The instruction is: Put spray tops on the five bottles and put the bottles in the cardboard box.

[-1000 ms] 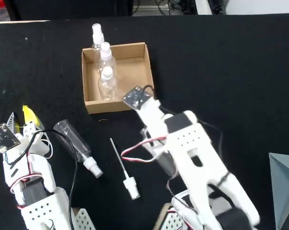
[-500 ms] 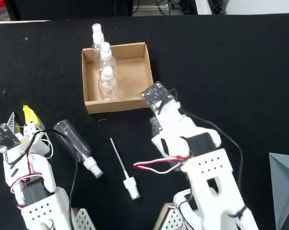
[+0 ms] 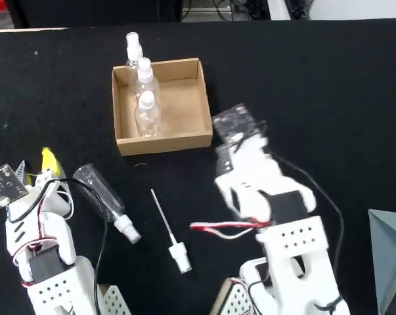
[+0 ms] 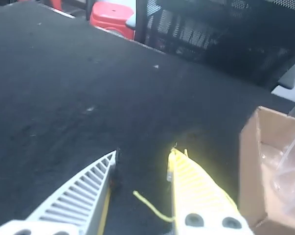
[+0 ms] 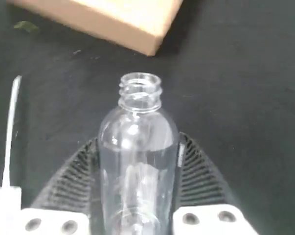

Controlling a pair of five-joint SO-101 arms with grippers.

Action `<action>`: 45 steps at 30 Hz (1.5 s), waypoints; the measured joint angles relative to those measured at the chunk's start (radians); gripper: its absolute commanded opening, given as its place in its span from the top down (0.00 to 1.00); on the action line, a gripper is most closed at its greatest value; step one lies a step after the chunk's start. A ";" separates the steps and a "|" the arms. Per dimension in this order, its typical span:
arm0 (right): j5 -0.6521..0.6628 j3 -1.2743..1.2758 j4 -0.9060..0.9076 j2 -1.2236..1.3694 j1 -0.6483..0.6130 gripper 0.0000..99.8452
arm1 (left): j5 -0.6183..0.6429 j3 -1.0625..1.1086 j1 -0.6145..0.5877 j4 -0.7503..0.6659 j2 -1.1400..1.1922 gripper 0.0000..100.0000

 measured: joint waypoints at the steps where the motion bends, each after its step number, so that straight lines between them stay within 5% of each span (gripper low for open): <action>1: -0.002 0.009 -0.015 0.000 0.018 0.95 | -0.003 -0.006 0.011 0.005 0.000 0.84; 13: -0.107 0.035 -0.126 0.000 0.172 0.95 | -0.172 -0.140 0.210 0.203 0.000 0.84; 45: -0.183 0.074 -0.215 0.000 0.295 0.95 | -0.511 -0.316 0.641 0.637 -0.008 0.84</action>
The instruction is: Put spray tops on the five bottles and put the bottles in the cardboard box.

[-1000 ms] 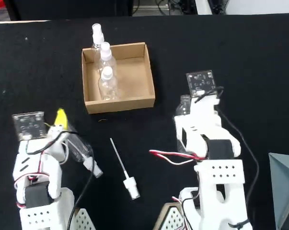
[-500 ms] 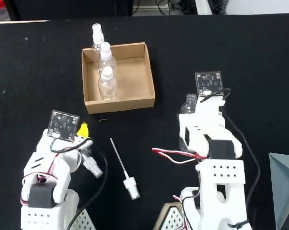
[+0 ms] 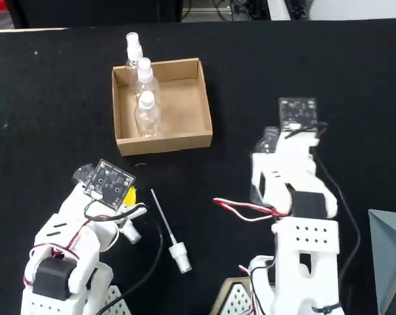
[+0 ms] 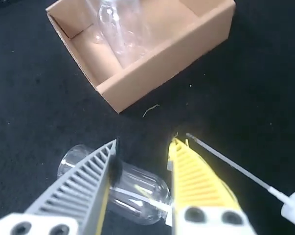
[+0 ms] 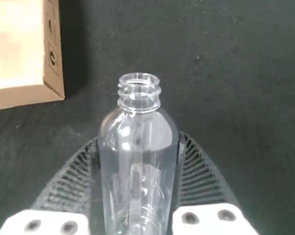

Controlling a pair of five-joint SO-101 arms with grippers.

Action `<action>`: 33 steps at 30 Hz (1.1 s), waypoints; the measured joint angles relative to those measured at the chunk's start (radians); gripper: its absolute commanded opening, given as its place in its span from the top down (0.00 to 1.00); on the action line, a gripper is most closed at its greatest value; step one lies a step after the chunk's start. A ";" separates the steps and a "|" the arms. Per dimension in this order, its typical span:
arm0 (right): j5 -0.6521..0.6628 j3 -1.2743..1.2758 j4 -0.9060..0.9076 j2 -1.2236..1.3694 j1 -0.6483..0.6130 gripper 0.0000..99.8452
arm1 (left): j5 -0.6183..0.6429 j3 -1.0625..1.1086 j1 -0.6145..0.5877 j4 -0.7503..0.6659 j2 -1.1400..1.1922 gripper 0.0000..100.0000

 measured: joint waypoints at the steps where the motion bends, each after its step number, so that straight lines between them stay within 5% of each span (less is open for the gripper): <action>1: -0.006 0.000 -0.003 0.000 0.006 0.95 | -0.006 0.000 0.002 0.002 0.000 0.84; 10: -0.018 0.000 -0.005 0.000 0.017 0.95 | -0.064 -0.002 0.018 0.003 0.086 0.84; 33: -0.020 0.000 -0.005 0.000 0.072 0.95 | -0.181 -0.129 0.347 0.003 0.618 0.80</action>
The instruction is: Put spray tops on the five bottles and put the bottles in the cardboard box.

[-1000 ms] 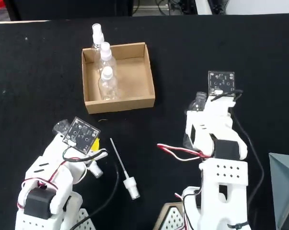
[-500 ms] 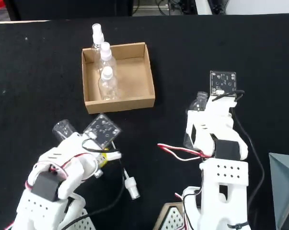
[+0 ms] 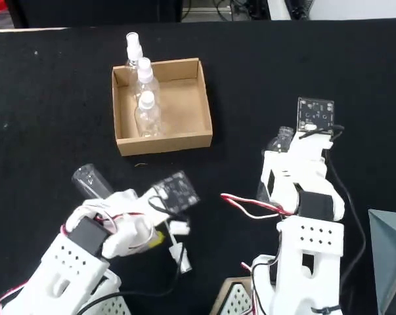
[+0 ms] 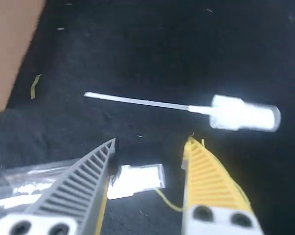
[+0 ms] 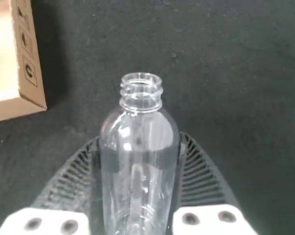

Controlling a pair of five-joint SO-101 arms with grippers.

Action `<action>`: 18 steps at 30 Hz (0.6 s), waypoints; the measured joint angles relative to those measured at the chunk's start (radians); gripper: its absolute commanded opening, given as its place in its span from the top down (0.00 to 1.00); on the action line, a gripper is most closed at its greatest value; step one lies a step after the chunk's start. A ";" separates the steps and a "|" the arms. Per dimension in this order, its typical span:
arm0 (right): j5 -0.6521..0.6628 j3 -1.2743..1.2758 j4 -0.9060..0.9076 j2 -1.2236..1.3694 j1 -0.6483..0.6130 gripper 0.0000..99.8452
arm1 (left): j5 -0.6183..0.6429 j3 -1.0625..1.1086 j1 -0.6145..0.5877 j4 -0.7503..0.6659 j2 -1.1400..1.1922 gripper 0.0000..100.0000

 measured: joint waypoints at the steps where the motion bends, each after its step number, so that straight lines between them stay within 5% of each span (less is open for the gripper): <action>1: 0.000 0.000 0.000 0.000 0.000 0.95 | -0.018 0.000 0.014 0.003 0.008 0.80; 18: 0.000 0.000 -0.002 0.000 0.034 0.95 | -0.107 -0.121 0.279 0.097 0.267 0.80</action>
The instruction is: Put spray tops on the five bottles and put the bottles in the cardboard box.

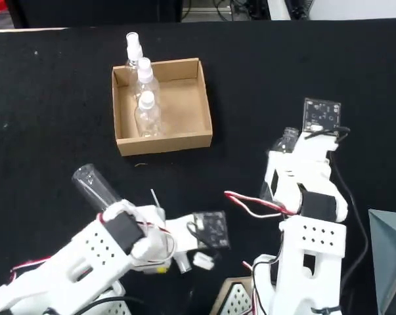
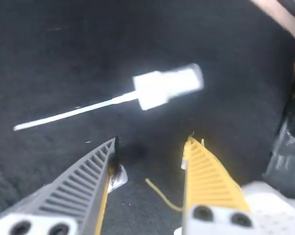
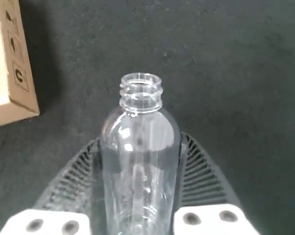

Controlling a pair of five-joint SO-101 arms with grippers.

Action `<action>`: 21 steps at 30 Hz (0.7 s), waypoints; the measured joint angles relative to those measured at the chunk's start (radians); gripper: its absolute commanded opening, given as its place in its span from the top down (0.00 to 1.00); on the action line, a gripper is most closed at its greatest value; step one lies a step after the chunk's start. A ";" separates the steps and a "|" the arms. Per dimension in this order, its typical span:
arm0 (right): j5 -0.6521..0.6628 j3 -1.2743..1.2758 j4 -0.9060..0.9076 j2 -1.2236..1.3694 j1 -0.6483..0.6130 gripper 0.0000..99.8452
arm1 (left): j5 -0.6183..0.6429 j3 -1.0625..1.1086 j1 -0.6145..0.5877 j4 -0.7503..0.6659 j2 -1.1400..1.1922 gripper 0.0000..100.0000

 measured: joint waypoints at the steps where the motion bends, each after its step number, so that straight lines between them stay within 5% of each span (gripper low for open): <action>1: 0.000 0.000 -0.006 0.000 0.002 0.95 | -0.005 0.000 0.012 0.000 0.015 0.80; 21: -0.028 0.000 -0.035 0.000 0.130 0.95 | -0.058 0.000 0.054 -0.127 0.089 0.80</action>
